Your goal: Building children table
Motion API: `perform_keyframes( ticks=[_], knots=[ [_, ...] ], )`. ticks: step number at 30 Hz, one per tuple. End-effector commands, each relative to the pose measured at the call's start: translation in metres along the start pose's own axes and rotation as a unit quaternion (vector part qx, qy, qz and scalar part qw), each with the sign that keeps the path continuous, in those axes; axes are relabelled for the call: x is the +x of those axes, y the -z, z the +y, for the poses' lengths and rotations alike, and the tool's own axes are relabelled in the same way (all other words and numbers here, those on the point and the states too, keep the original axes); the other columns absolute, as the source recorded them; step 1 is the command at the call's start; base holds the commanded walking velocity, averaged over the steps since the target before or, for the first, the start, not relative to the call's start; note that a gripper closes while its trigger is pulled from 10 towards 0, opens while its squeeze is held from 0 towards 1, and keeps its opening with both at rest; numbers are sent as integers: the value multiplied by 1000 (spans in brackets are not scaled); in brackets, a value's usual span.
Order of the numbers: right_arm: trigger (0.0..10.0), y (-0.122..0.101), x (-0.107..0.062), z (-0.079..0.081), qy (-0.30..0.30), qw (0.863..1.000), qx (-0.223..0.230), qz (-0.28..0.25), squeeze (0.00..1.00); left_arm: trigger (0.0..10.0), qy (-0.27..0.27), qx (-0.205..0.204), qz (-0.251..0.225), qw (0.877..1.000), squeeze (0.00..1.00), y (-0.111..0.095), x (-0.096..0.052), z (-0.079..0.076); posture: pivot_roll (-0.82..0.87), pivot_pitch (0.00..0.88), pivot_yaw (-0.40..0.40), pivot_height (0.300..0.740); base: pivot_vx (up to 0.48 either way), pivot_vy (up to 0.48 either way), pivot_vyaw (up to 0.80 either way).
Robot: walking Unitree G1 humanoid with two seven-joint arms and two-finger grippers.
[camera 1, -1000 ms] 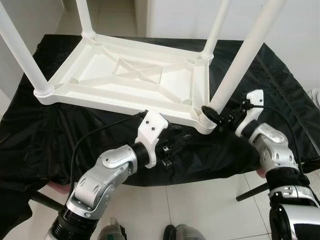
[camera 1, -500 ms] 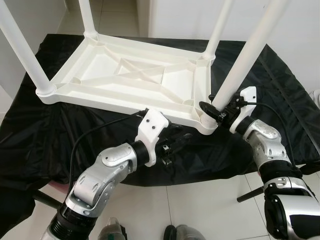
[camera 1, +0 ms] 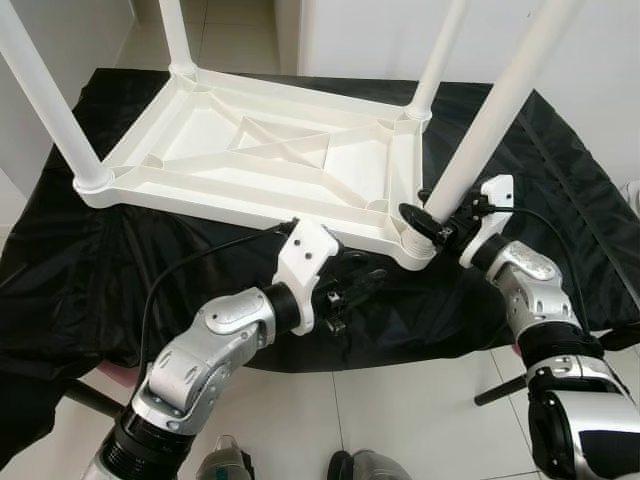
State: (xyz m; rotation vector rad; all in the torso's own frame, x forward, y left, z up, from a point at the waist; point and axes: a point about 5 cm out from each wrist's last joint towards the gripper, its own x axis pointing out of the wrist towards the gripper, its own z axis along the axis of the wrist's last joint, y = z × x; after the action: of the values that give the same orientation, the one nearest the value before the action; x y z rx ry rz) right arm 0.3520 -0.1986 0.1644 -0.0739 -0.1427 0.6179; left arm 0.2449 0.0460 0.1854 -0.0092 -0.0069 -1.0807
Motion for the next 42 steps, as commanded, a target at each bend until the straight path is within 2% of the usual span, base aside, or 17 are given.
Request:
perform_keyframes(
  ticks=[1, 6, 8, 15, 18, 29, 32, 33, 35, 36, 38, 42],
  knots=[
    [10000, 9, -2, 6, 10, 1000, 18, 5, 0, 10000, 54, 1, 1, 999, 0, 0, 2, -7, 46, 54, -51, 740, 0, 0, 0],
    [10000, 12, -2, 10, 29, 999, 24, -1, 0, 10000, 56, -2, 2, 998, 0, 1, 2, -8, 45, 60, -49, 740, 0, 0, 0],
    [10000, 16, -2, 17, 68, 997, 32, -9, 0, 10000, 57, -6, 5, 998, 0, 1, 2, -8, 44, 62, -48, 740, 0, 0, 0],
    [10000, 18, -2, 23, 96, 995, 38, -14, 0, 10000, 59, -8, 6, 998, 0, 2, 1, -9, 41, 63, -46, 740, 0, 0, 0],
    [10000, 17, 1, 30, 153, 987, 42, -16, 0, 10000, 63, -12, 9, 998, 0, 3, 1, -10, 37, 65, -43, 740, 0, 0, 0],
    [10000, 11, 6, 36, 246, 967, 58, -18, 0, 10000, 65, -17, 12, 998, 0, 4, 0, -11, 38, 75, -38, 740, 0, 0, 0],
    [10000, 9, 9, 43, 297, 953, 61, -7, 0, 10000, 65, -17, 13, 998, 0, 4, 0, -11, 40, 78, -37, 740, 0, 0, 0],
    [10000, 9, 9, 43, 297, 953, 61, -7, 0, 10000, 65, -17, 13, 998, 0, 4, 0, -11, 40, 78, -37, 740, 0, 0, 0],
    [10000, 9, 10, 48, 356, 933, 60, 2, 0, 10000, 65, -18, 14, 998, 0, 4, 0, -11, 39, 81, -35, 740, 0, 0, 0],
    [10000, 9, 10, 48, 356, 933, 60, 2, 0, 10000, 65, -18, 14, 998, 0, 4, 0, -11, 39, 81, -35, 740, 0, 0, 0],
    [10000, 10, 12, 52, 405, 913, 55, 14, 0, 10000, 66, -19, 14, 998, 0, 4, 0, -11, 36, 84, -35, 740, 0, 0, 0],
    [10000, 7, 16, 57, 419, 906, 57, 11, 0, 10000, 66, -19, 14, 998, 0, 4, 0, -12, 42, 84, -41, 740, 0, 0, 0]
  ],
)
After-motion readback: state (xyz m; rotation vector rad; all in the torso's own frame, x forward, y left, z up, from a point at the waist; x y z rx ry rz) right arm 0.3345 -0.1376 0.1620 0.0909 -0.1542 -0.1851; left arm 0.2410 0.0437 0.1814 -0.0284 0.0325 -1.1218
